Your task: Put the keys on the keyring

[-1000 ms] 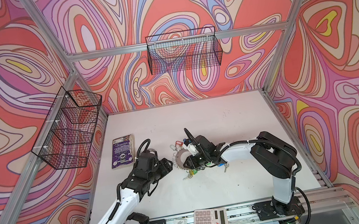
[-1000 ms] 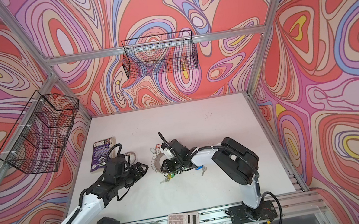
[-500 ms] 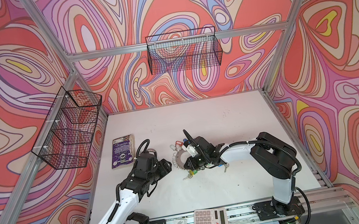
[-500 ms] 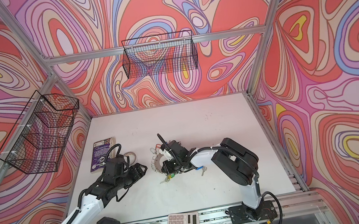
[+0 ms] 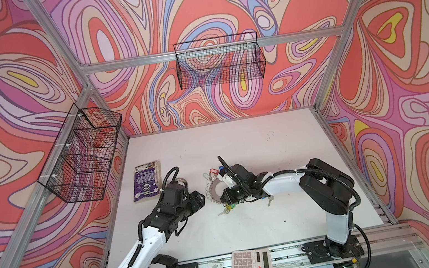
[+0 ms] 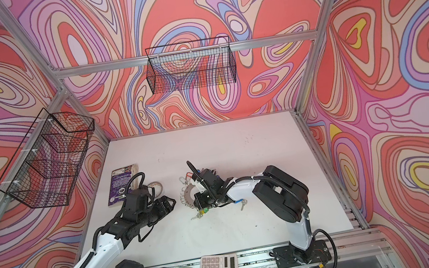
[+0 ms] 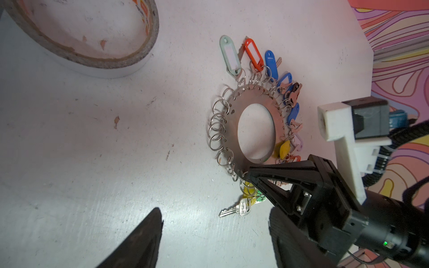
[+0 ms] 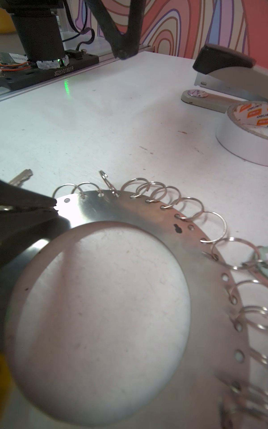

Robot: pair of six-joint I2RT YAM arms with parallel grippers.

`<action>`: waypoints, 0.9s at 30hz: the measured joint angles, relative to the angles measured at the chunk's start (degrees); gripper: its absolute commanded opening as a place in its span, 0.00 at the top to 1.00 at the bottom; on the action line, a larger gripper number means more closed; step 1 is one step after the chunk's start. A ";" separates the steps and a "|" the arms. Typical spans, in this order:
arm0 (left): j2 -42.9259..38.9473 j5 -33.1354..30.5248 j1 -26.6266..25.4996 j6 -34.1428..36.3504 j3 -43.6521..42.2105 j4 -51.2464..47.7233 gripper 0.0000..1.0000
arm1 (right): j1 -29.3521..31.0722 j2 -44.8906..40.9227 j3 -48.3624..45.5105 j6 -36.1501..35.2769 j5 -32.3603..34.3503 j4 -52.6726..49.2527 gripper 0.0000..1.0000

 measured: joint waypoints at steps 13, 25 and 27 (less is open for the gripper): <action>0.98 0.70 0.26 0.50 -1.22 0.42 0.24 | 0.20 -8.31 0.00 -2.36 4.81 -4.22 1.00; 5.27 9.09 0.26 1.46 -2.69 8.07 0.33 | 0.20 -12.33 -1.68 -3.19 5.09 -3.82 1.00; 6.38 11.80 0.26 1.51 -2.99 10.45 0.35 | 0.15 -12.33 -1.77 -2.99 4.52 -3.80 1.00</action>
